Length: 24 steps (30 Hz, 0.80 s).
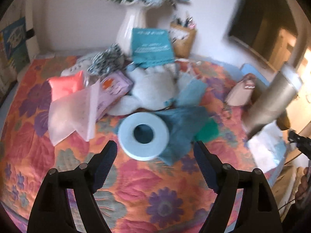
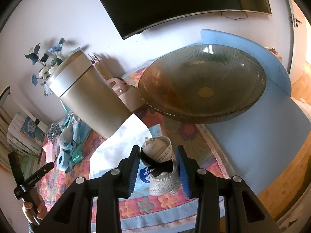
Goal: Organize soft objects
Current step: 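Carry the ring and rolled item with both tools over the glass bowl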
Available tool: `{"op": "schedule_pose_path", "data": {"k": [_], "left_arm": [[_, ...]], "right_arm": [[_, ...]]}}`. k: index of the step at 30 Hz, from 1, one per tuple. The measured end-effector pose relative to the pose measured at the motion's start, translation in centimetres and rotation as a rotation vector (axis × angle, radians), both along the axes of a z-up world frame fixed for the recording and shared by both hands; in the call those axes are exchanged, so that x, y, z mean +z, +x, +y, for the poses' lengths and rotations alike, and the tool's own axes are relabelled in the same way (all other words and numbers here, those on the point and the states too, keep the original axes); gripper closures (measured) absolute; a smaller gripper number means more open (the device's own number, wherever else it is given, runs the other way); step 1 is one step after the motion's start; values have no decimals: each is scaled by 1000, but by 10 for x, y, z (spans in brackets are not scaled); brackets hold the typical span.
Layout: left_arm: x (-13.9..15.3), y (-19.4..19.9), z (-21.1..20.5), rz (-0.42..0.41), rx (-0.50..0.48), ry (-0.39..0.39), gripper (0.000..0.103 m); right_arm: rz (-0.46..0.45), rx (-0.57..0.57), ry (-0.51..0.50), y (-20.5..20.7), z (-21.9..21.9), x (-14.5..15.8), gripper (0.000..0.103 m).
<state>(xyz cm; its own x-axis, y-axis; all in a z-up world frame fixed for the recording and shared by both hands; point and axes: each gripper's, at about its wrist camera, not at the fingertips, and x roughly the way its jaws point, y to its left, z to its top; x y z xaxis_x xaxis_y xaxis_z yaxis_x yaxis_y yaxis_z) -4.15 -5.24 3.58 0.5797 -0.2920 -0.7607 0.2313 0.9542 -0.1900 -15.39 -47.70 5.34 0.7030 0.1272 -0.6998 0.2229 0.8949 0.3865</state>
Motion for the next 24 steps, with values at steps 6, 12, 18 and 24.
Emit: {"op": "schedule_pose_path", "data": {"k": [6,12,18,24], "left_arm": [[-25,29,-20,24,13,159,24],[-22,23,-3,10,33,90,38],[11,-3,27,-80,74,20,38],[55,-30,9,-187,5,-33,38]], "right_arm": [[9,1,13,3,0,-2,67],[3,0,-10,0,1,3,67],[-11,0,15,0,-2,3,67],[-22,26,-5,-2,9,7,67]]}}
